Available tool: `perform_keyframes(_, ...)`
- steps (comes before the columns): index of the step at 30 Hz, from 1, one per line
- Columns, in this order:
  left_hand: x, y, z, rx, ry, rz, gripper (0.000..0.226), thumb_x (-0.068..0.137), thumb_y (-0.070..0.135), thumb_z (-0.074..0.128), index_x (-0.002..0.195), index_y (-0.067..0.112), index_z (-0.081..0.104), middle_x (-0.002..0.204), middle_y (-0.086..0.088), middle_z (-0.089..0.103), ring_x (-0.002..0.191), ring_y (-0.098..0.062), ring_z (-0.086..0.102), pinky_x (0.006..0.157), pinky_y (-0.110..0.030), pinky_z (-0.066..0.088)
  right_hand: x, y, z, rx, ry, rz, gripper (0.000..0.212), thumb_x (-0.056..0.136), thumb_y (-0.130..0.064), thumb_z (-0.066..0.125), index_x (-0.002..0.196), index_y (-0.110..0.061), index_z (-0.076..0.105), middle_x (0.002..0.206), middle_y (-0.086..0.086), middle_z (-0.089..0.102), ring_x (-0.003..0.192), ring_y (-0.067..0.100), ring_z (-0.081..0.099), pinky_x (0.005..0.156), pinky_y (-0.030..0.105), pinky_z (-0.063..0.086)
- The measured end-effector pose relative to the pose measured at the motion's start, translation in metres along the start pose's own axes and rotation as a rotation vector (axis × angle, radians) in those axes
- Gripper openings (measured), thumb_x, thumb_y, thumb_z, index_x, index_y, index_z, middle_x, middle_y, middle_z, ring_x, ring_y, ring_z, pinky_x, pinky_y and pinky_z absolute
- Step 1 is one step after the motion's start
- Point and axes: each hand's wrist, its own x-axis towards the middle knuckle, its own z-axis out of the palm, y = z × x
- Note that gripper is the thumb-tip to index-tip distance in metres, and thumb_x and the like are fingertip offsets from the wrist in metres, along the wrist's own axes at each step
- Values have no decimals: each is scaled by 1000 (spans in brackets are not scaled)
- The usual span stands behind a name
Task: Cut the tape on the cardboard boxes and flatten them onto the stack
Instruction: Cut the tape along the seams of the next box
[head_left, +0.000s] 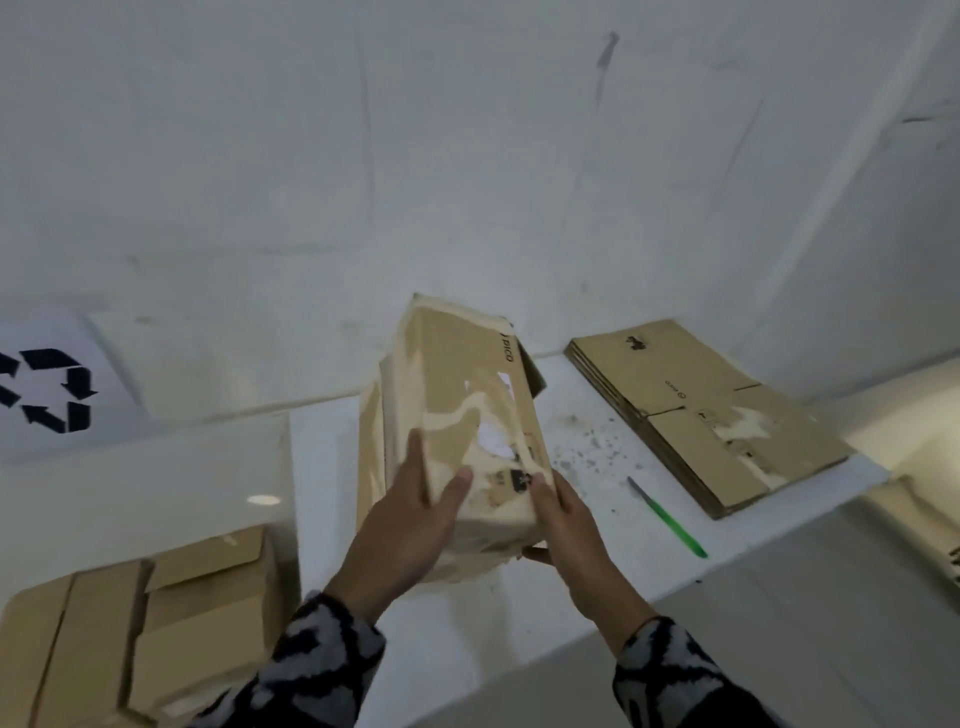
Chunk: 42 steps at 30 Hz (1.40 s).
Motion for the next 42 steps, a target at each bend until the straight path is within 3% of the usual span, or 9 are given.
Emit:
perform_keyframes(4, 17, 50, 47, 515, -62, 94, 88, 82, 85, 29, 150, 49, -14, 165, 10, -2, 151, -24, 13, 119, -48, 23, 44, 19, -47, 167, 9, 158, 43, 102, -51, 38, 131, -26, 57, 117, 7, 69, 102, 30, 67, 70, 39, 60)
perform_keyframes(8, 36, 76, 95, 716, -51, 198, 81, 94, 65, 36, 152, 43, -15, 163, 6, -16, 151, -29, -13, 122, -48, 3, 87, 36, -75, 335, 14, 314, 48, 101, -54, 38, 121, -19, 64, 108, 13, 73, 101, 35, 68, 84, 48, 57)
perform_keyframes(13, 87, 71, 170, 818, -20, 176, 69, 90, 55, 10, 155, 37, -7, 165, 1, -8, 150, -40, -5, 118, -58, 9, 139, 52, -114, 204, -25, 449, 46, 105, -48, 35, 122, -13, 60, 115, 14, 66, 110, 37, 61, 96, 49, 49)
perform_keyframes(17, 125, 39, 229, 931, -182, -70, 59, 105, 38, 23, 156, 36, -8, 164, 3, -16, 148, -42, -16, 116, -62, 0, 180, 60, -152, -125, 47, 413, 56, 106, -45, 25, 143, -8, 48, 129, 12, 54, 117, 30, 50, 103, 38, 39)
perform_keyframes(20, 141, 27, 253, 1019, -129, -141, 66, 104, 30, 28, 154, 37, -16, 162, 4, -23, 146, -42, -22, 116, -62, -5, 198, 54, -179, -234, -7, 285, 48, 107, -40, 26, 134, -16, 58, 140, 8, 53, 126, 28, 49, 109, 43, 38)
perform_keyframes(27, 161, 59, 269, 962, -94, -140, 63, 102, 47, 28, 156, 37, -4, 165, 6, -10, 148, -45, -1, 116, -62, 12, 220, 70, -243, -600, -169, 139, 35, 104, -30, 38, 102, -5, 64, 97, 9, 63, 80, 17, 52, 66, 27, 39)
perform_keyframes(34, 178, 24, 205, 1004, -66, -397, 112, 70, 87, 51, 146, 51, -23, 158, 11, -32, 141, -57, -19, 110, -71, 1, 236, 120, -285, -985, -207, 171, 29, 98, -33, 49, 118, -13, 54, 119, 8, 53, 104, 25, 55, 83, 32, 46)
perform_keyframes(39, 172, 13, 216, 1140, -2, -352, 87, 93, 66, 41, 148, 46, -24, 161, 5, -26, 139, -63, -12, 109, -69, 21, 228, 147, -285, -1090, -126, 177, 26, 100, -31, 48, 110, -7, 49, 115, 13, 51, 102, 31, 53, 78, 35, 44)
perform_keyframes(42, 166, 13, 217, 1153, 0, -346, 81, 97, 60, 40, 150, 45, -18, 163, 5, -21, 139, -63, -9, 107, -68, 25, 236, 136, -276, -852, -92, 174, 18, 103, -22, 44, 98, -6, 47, 108, 20, 56, 87, 29, 53, 74, 36, 44)
